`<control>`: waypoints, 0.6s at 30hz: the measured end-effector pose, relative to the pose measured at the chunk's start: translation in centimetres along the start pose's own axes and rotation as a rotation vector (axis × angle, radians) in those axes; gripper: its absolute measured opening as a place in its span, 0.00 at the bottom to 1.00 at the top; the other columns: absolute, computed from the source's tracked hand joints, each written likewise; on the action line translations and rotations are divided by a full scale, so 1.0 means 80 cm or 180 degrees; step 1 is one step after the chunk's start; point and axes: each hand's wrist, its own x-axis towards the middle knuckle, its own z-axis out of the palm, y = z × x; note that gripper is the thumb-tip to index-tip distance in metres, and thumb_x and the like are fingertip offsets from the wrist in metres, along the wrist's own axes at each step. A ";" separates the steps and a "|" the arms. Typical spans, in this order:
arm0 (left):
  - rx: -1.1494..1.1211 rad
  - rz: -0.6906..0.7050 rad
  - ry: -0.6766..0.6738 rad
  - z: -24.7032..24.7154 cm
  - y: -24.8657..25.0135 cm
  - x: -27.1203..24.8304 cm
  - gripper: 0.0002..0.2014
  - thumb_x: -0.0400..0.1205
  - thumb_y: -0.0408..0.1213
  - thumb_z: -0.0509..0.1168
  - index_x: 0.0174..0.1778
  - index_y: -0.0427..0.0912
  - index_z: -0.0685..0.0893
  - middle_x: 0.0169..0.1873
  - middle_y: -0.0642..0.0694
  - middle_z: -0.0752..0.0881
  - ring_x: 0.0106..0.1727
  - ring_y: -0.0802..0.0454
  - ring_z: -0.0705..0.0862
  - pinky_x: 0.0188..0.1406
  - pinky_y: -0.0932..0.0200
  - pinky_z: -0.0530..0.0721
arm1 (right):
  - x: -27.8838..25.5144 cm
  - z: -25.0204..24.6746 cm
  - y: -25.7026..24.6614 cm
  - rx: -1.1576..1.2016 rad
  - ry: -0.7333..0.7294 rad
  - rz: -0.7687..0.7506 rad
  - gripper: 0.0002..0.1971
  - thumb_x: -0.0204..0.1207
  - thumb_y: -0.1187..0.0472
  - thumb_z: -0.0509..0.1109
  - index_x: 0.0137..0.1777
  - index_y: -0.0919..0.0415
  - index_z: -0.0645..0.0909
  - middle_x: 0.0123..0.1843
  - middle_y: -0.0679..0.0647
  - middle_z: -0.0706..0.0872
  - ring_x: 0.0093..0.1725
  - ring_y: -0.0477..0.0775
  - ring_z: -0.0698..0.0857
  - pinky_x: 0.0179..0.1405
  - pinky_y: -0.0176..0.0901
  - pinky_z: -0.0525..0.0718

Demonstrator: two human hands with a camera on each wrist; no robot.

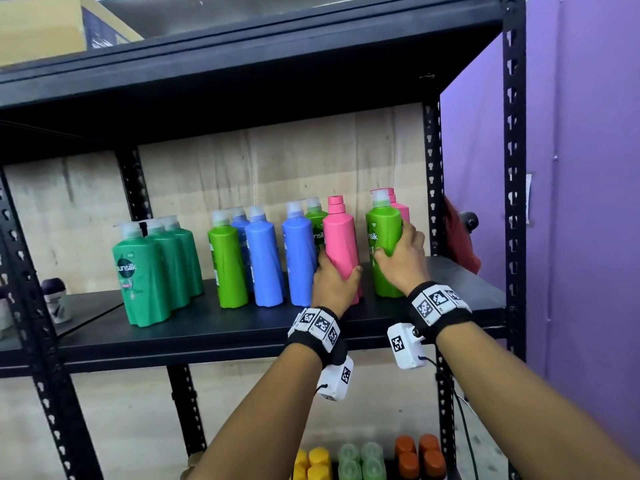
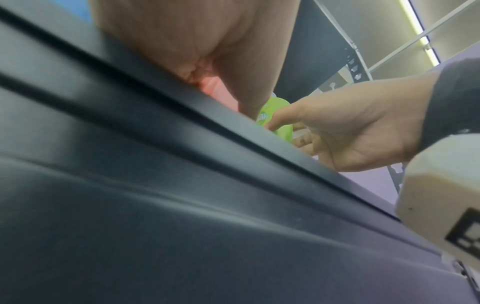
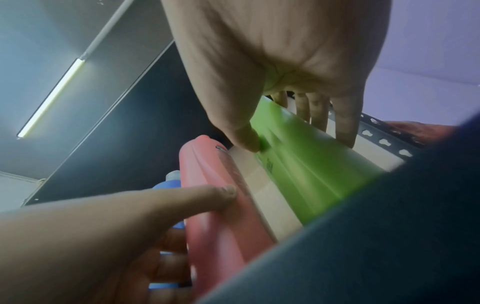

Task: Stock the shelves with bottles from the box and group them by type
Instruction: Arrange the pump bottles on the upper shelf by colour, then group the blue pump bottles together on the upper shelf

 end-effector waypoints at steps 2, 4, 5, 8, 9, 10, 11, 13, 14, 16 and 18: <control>0.0143 0.0062 -0.0043 -0.008 -0.003 -0.006 0.36 0.84 0.51 0.68 0.83 0.38 0.63 0.70 0.36 0.82 0.70 0.35 0.80 0.65 0.47 0.80 | -0.009 -0.001 0.001 0.0079 0.0094 -0.0100 0.39 0.77 0.62 0.72 0.84 0.61 0.58 0.75 0.67 0.66 0.69 0.74 0.77 0.72 0.58 0.76; 0.0326 0.0135 -0.0051 -0.019 -0.007 -0.012 0.29 0.85 0.50 0.66 0.78 0.39 0.71 0.66 0.37 0.85 0.67 0.35 0.81 0.64 0.46 0.81 | -0.019 -0.002 0.000 0.0150 0.0325 -0.0252 0.34 0.75 0.64 0.73 0.80 0.62 0.63 0.73 0.66 0.67 0.66 0.73 0.79 0.70 0.60 0.78; 0.0374 0.0174 -0.0033 -0.025 -0.010 -0.014 0.25 0.85 0.49 0.66 0.74 0.39 0.76 0.62 0.38 0.87 0.64 0.36 0.83 0.62 0.47 0.83 | -0.025 -0.002 -0.001 0.0121 0.0484 -0.0362 0.31 0.75 0.65 0.72 0.77 0.63 0.67 0.71 0.66 0.68 0.65 0.72 0.78 0.70 0.61 0.78; 0.0379 0.0236 0.0109 -0.047 -0.020 -0.020 0.14 0.84 0.42 0.65 0.61 0.40 0.86 0.49 0.43 0.92 0.55 0.42 0.88 0.56 0.50 0.86 | -0.040 -0.003 -0.011 -0.0320 0.0889 -0.0830 0.17 0.76 0.61 0.70 0.64 0.64 0.78 0.63 0.64 0.75 0.63 0.67 0.78 0.64 0.59 0.79; 0.0412 0.0246 0.0164 -0.053 -0.023 -0.021 0.12 0.84 0.42 0.65 0.57 0.41 0.88 0.45 0.45 0.92 0.53 0.43 0.89 0.55 0.51 0.86 | -0.045 -0.003 -0.018 -0.0447 0.0893 -0.0980 0.12 0.77 0.60 0.69 0.59 0.63 0.81 0.59 0.62 0.77 0.61 0.65 0.78 0.61 0.57 0.80; 0.0474 0.0245 0.0212 -0.061 -0.027 -0.023 0.11 0.84 0.41 0.65 0.55 0.41 0.89 0.43 0.45 0.92 0.52 0.43 0.88 0.53 0.53 0.85 | -0.049 -0.001 -0.025 -0.0496 0.0808 -0.1086 0.09 0.78 0.60 0.68 0.54 0.63 0.82 0.55 0.61 0.79 0.59 0.64 0.79 0.58 0.56 0.80; 0.0552 0.0226 0.0248 -0.068 -0.030 -0.024 0.10 0.84 0.42 0.65 0.53 0.42 0.89 0.42 0.46 0.92 0.52 0.42 0.88 0.51 0.55 0.82 | -0.052 0.001 -0.032 -0.0493 0.0677 -0.1146 0.07 0.79 0.60 0.67 0.51 0.62 0.83 0.53 0.61 0.81 0.57 0.64 0.80 0.56 0.55 0.80; 0.0672 0.0158 0.0296 -0.085 -0.037 -0.024 0.10 0.84 0.44 0.65 0.49 0.43 0.89 0.42 0.46 0.93 0.52 0.42 0.87 0.50 0.56 0.80 | -0.057 0.009 -0.047 -0.0509 0.0413 -0.1174 0.08 0.81 0.59 0.65 0.49 0.62 0.84 0.51 0.60 0.83 0.54 0.64 0.82 0.51 0.53 0.81; 0.0699 0.0121 0.0317 -0.094 -0.042 -0.023 0.11 0.84 0.45 0.65 0.48 0.43 0.89 0.42 0.46 0.92 0.52 0.41 0.88 0.51 0.55 0.81 | -0.059 0.013 -0.055 -0.0559 0.0300 -0.1182 0.09 0.81 0.58 0.65 0.49 0.63 0.84 0.50 0.60 0.84 0.52 0.64 0.82 0.48 0.53 0.82; 0.0731 0.0062 0.0379 -0.114 -0.052 -0.021 0.12 0.83 0.45 0.65 0.45 0.42 0.89 0.41 0.43 0.92 0.51 0.39 0.88 0.53 0.53 0.84 | -0.066 0.023 -0.069 -0.0633 0.0099 -0.1242 0.11 0.82 0.57 0.64 0.48 0.64 0.83 0.49 0.61 0.85 0.48 0.64 0.84 0.43 0.52 0.82; 0.0726 -0.0016 0.0422 -0.135 -0.064 -0.018 0.12 0.83 0.44 0.65 0.42 0.41 0.88 0.40 0.41 0.92 0.50 0.37 0.88 0.49 0.53 0.84 | -0.073 0.035 -0.083 -0.0577 -0.0050 -0.1308 0.10 0.81 0.58 0.64 0.47 0.63 0.83 0.47 0.61 0.86 0.46 0.65 0.84 0.42 0.53 0.83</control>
